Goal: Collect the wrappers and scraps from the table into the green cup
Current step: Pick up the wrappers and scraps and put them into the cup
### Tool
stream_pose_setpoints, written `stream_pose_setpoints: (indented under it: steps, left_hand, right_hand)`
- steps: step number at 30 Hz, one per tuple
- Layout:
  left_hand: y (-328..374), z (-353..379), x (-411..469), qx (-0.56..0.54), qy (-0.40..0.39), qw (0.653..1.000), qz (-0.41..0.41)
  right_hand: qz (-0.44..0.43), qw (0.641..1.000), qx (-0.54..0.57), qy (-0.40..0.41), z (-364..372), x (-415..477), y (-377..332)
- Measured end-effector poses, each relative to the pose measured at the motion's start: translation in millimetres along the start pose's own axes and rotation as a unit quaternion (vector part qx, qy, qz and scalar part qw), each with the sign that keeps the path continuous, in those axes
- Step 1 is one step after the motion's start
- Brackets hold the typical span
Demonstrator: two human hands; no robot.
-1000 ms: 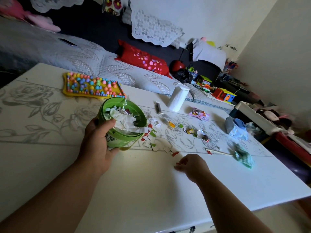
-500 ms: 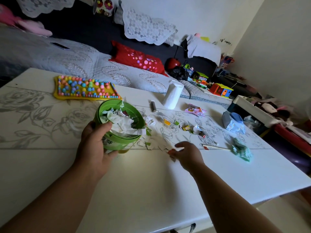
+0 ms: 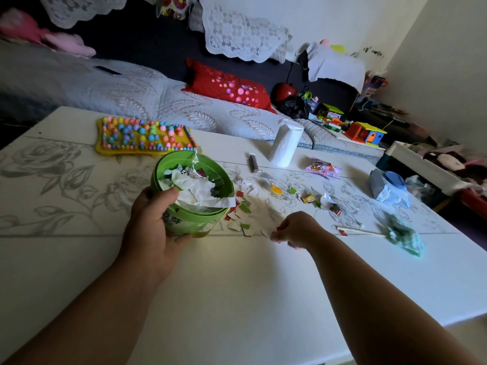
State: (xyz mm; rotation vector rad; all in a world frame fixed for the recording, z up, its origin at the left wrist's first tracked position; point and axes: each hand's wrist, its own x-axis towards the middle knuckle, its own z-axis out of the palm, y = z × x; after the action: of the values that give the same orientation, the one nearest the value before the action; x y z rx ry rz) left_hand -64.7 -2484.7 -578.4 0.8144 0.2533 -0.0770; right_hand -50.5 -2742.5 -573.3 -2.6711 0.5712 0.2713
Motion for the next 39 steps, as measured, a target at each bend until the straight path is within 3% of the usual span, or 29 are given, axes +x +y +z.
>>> stream_pose_setpoints:
  steps: [3,5,8,10,14,19,21,26,29,32,39]
  left_hand:
    - [1.0,0.2,-1.5,0.001,0.001,1.000,0.004]
    - [1.3,0.7,-3.1,-0.001,0.004,1.000,0.004]
    - [-0.2,1.6,-4.6,0.005,0.004,1.000,0.008]
    - [-1.1,3.0,-5.9,0.006,0.006,1.000,0.008]
    - [-1.7,4.1,-8.3,0.005,0.005,1.000,0.006]
    - [0.9,4.9,-11.5,0.002,0.009,1.000,0.010]
    - [2.2,4.0,-12.1,-0.003,0.013,1.000,0.009]
    - [9.7,0.4,-13.1,-0.005,0.026,0.999,0.021]
    - [14.5,-2.0,-13.0,-0.001,0.034,0.999,0.032]
    - [16.0,-4.3,-12.0,-0.003,0.031,0.999,0.036]
    - [17.7,-8.1,-10.1,-0.007,0.030,0.999,0.031]
  right_hand:
    - [-0.011,0.999,0.017,0.028,3.2,-6.3,3.6]
    - [-0.026,0.993,0.106,0.053,1.3,-14.8,0.9]
    - [-0.074,0.947,0.302,0.084,-12.5,-34.8,-31.8]
    - [-0.127,0.923,0.351,0.091,-23.6,-50.9,-67.2]
    - [-0.245,0.910,0.325,0.080,-33.2,-73.1,-130.8]
    - [-0.275,0.944,0.168,0.070,-23.1,-77.0,-173.8]
    - [-0.267,0.950,0.129,0.098,-23.1,-76.1,-176.0]
    - [-0.170,0.942,0.173,0.233,-33.5,-57.9,-130.5]
    - [-0.067,0.987,0.065,0.131,-23.7,-36.6,-76.9]
    - [-0.008,0.998,0.029,0.048,0.2,-33.8,-36.9]
    - [0.024,0.994,0.067,0.081,22.4,-31.2,-23.2]
